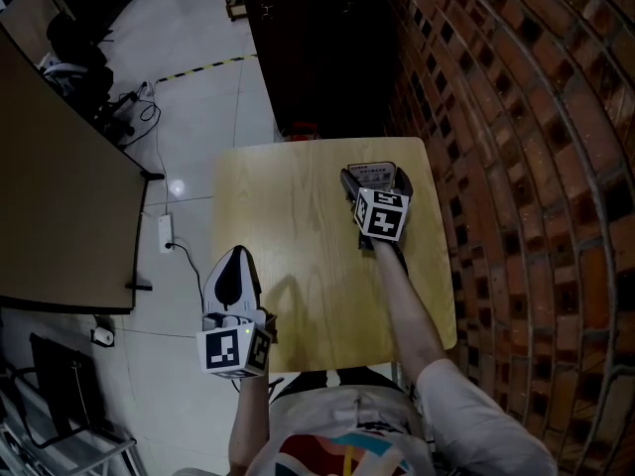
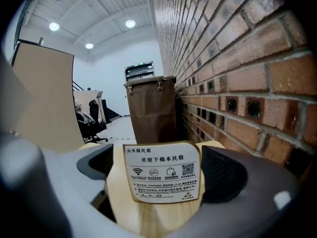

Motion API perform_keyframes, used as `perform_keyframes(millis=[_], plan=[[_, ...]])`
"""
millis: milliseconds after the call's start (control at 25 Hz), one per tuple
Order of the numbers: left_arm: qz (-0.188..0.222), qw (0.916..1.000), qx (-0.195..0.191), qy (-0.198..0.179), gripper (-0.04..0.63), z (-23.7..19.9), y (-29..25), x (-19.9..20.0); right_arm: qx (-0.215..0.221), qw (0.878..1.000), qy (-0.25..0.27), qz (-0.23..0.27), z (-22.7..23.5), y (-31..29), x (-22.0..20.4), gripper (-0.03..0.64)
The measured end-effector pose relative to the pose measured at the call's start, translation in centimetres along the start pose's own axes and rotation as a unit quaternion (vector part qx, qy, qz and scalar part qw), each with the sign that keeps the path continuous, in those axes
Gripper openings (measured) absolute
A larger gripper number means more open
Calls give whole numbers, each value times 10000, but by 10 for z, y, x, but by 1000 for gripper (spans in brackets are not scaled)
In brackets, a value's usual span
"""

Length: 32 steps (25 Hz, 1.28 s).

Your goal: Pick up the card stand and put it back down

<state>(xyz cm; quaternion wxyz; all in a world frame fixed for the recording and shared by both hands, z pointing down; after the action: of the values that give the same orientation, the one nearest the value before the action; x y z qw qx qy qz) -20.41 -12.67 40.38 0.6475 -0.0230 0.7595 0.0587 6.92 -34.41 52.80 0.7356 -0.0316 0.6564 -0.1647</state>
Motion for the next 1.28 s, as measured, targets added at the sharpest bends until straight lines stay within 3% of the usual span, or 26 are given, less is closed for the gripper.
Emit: perform_keyframes(millis=[40, 160, 240, 360, 480, 560, 800, 1000, 1280], plan=[[45, 10000, -13, 5, 6, 1, 0, 3, 26, 10000, -3, 68, -1, 6, 7, 495], [196, 9998, -65, 19, 6, 7, 1, 11, -74, 9990, 174, 406, -3, 34, 29, 146], [308, 9994, -125, 25, 6, 12, 3, 18, -100, 9968, 182, 770, -4, 58, 48, 2], [492, 9985, -232, 11, 6, 19, 7, 30, 325, 9903, -49, 1350, -12, 98, 81, 2], [637, 9973, -358, -60, 6, 27, 13, 40, 960, 9731, -145, 2090, -23, 151, 117, 2], [734, 9962, -459, -95, 6, 34, 16, 46, 1160, 9624, -218, 2447, -28, 188, 133, 2], [973, 9918, -796, -214, 5, 50, 28, 61, 1607, 9417, -609, 2893, -40, 288, 130, 2], [1057, 9888, -1017, -278, 5, 60, 30, 65, 1316, 9466, -203, 2937, -44, 322, 115, 2], [1123, 9872, -1111, -222, 5, 69, 34, 68, 1266, 9519, 57, 2791, -45, 311, 119, 2]])
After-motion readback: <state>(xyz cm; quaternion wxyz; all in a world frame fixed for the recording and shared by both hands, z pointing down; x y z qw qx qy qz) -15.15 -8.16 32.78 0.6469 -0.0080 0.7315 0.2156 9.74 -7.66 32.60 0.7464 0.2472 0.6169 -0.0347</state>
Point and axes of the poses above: the fingertips, and each gripper's own axes: y backward along the fingers, z to its right, x out of its top, the point moved 8 cm from there along y, backward along the fingers, and after that the axes turned 8 degrees about z, right-handed, at the moved point
